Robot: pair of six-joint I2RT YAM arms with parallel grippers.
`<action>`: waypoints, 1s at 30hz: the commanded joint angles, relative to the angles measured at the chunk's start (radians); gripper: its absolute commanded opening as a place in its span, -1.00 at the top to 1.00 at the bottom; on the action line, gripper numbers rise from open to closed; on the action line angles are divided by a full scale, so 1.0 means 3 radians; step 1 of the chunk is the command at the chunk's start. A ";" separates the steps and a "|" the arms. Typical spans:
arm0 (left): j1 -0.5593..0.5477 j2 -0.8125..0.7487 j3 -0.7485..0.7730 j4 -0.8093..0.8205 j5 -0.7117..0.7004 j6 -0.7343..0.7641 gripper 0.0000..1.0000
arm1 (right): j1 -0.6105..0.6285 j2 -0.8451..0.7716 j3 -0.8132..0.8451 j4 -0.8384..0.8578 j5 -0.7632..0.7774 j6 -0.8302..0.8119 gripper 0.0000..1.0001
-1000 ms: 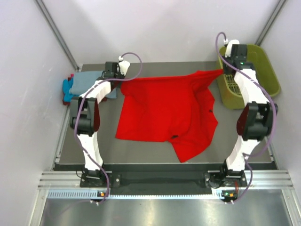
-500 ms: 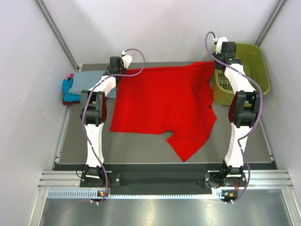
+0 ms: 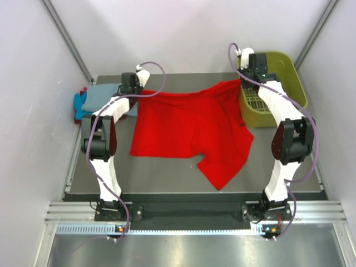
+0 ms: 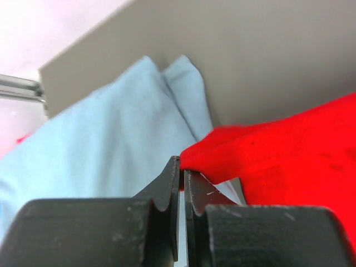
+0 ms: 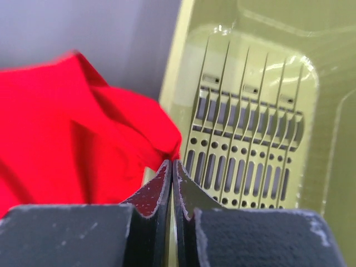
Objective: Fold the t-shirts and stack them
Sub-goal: Flatten the tshirt out
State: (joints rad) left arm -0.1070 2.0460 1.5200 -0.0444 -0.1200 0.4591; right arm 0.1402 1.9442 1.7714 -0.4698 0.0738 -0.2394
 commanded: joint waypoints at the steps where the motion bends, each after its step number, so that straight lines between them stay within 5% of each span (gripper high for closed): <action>1: 0.0019 -0.0301 -0.0035 0.0291 0.0047 -0.0124 1.00 | 0.0131 -0.0461 -0.0014 0.0068 -0.0016 0.0051 1.00; 9: -0.0011 -0.0479 -0.0183 0.0245 0.0114 -0.0221 1.00 | 0.0182 -0.0473 0.0165 0.0099 -0.0108 0.0148 1.00; 19: -0.0042 -0.0751 -0.0393 0.0199 0.0144 -0.0232 1.00 | 0.0295 0.0176 0.0338 -0.0070 -0.0634 0.0286 1.00; 30: -0.0093 -0.0802 -0.0393 0.0046 0.0119 -0.0237 1.00 | -0.0063 0.0739 0.0615 -0.0029 -0.0359 0.0317 1.00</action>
State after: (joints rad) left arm -0.1303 1.8668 1.4021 -0.0307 -0.0906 0.3981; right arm 0.1822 2.1483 1.9141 -0.4992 -0.0685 -0.1555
